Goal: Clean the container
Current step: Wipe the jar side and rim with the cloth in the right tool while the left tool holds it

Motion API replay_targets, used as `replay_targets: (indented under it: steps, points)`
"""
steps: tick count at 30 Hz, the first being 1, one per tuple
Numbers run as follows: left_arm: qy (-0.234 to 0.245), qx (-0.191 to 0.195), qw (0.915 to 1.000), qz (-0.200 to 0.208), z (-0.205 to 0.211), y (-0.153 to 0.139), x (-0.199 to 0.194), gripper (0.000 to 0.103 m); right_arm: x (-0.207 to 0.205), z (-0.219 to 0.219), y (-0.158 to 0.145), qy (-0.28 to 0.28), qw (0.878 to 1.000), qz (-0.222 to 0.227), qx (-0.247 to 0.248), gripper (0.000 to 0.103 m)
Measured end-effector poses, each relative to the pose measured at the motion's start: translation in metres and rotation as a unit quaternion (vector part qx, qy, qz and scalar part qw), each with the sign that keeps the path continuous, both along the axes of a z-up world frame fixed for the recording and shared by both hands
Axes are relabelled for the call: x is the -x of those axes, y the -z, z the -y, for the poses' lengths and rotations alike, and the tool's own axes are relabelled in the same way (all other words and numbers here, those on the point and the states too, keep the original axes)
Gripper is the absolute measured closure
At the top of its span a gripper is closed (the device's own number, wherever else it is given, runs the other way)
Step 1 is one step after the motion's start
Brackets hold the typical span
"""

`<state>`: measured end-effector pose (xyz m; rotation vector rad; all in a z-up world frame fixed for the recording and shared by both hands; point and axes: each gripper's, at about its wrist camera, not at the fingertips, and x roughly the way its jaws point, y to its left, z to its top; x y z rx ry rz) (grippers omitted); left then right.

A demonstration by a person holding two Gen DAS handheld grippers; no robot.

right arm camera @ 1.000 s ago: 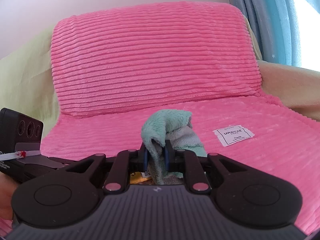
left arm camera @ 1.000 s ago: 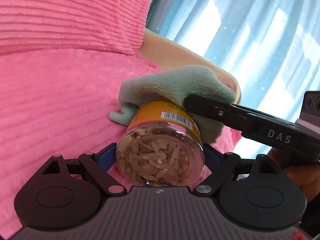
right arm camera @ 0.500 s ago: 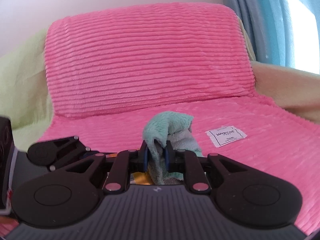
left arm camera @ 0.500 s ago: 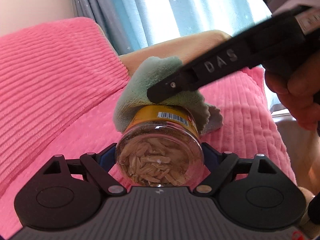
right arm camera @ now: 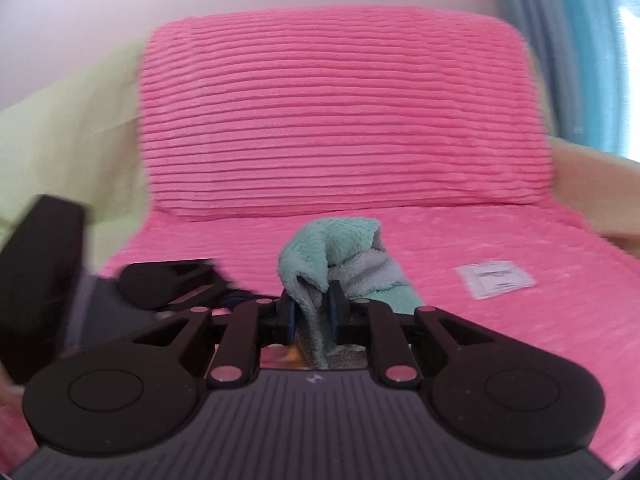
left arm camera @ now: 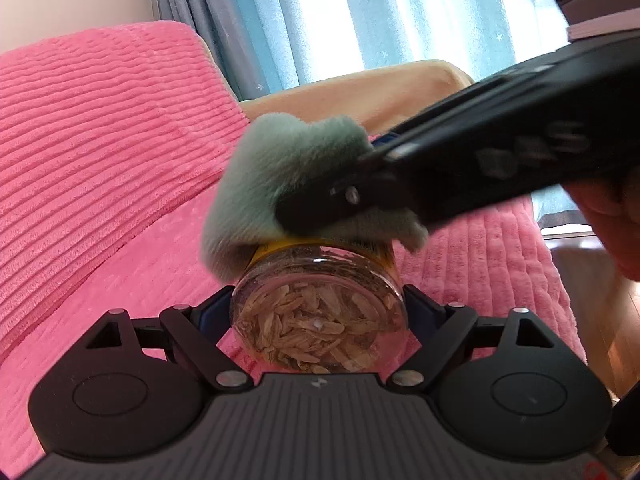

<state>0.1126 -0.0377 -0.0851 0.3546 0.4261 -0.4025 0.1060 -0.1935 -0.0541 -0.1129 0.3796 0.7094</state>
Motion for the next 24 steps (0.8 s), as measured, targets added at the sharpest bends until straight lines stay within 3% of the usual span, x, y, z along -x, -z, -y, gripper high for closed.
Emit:
replay_targets:
  steps: [4,7,12,17,19,24]
  points:
    - [-0.001,0.003,1.0,-0.001,0.0,-0.001,0.0,0.016,-0.014,0.009,0.002,0.042,0.999,-0.011,-0.017,0.091]
    - [-0.001,0.056,0.9981,-0.026,-0.011,-0.003,-0.005,0.013,-0.011,0.007,0.002,0.039,0.999,-0.005,-0.012,0.091]
    - [-0.014,0.178,0.9808,-0.079,-0.038,-0.005,-0.016,0.013,-0.013,0.009,0.002,0.038,0.999,-0.008,-0.014,0.091]
    - [-0.023,0.236,0.9642,-0.119,-0.051,0.002,-0.022,0.015,-0.012,0.009,0.002,0.038,0.999,-0.007,-0.013,0.091]
    - [-0.024,0.24,0.963,-0.119,-0.052,0.003,-0.021,0.016,-0.013,0.01,0.002,0.038,0.999,-0.007,-0.012,0.091]
    - [-0.022,0.203,0.9742,-0.096,-0.043,0.0,-0.015,0.016,-0.014,0.012,0.001,0.048,0.999,-0.01,-0.014,0.091]
